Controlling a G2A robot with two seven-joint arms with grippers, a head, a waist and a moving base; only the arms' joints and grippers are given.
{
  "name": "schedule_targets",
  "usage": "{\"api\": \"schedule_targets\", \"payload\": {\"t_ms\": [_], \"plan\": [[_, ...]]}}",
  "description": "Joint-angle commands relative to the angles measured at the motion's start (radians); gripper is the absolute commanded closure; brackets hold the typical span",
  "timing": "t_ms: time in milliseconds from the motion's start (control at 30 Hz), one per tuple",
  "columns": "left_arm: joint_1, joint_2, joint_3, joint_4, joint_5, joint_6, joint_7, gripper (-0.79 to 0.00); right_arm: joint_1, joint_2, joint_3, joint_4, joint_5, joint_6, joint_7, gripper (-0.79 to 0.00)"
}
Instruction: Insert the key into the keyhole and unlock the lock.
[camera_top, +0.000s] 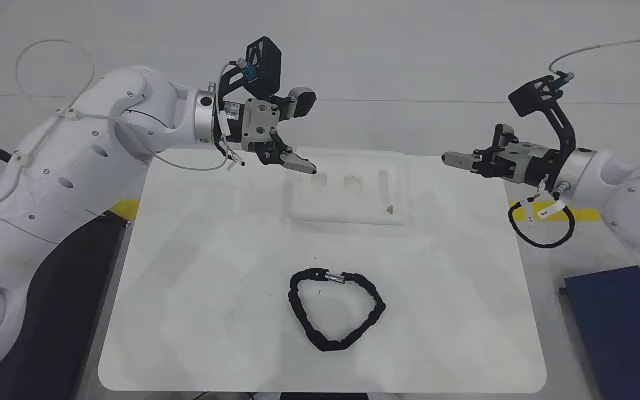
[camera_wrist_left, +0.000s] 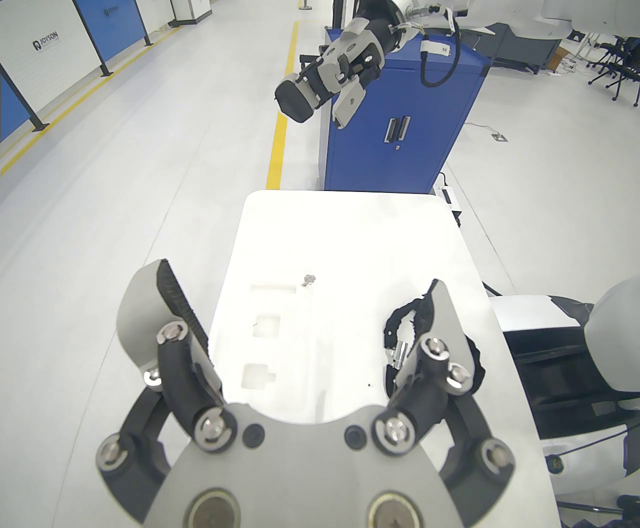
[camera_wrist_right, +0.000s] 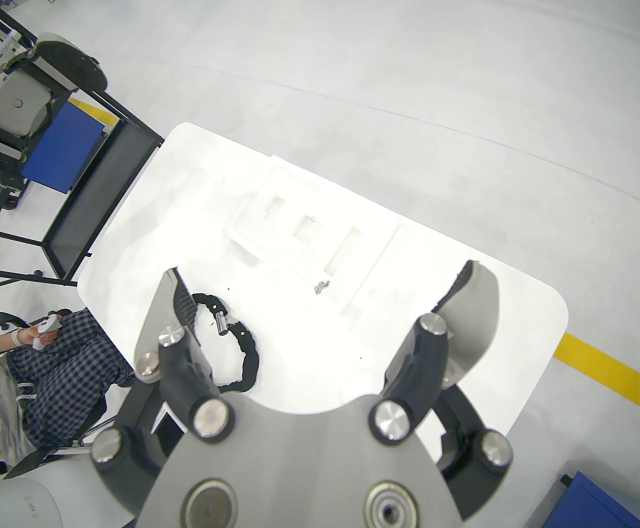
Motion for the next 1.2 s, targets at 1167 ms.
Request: {"api": "schedule_targets", "payload": {"t_ms": [1167], "plan": [[0.0,0.0,0.0,0.0,0.0,0.0,0.0,-0.785,-0.026,-0.135,-0.192,-0.025,-0.125,0.304,0.129,-0.785]]}}
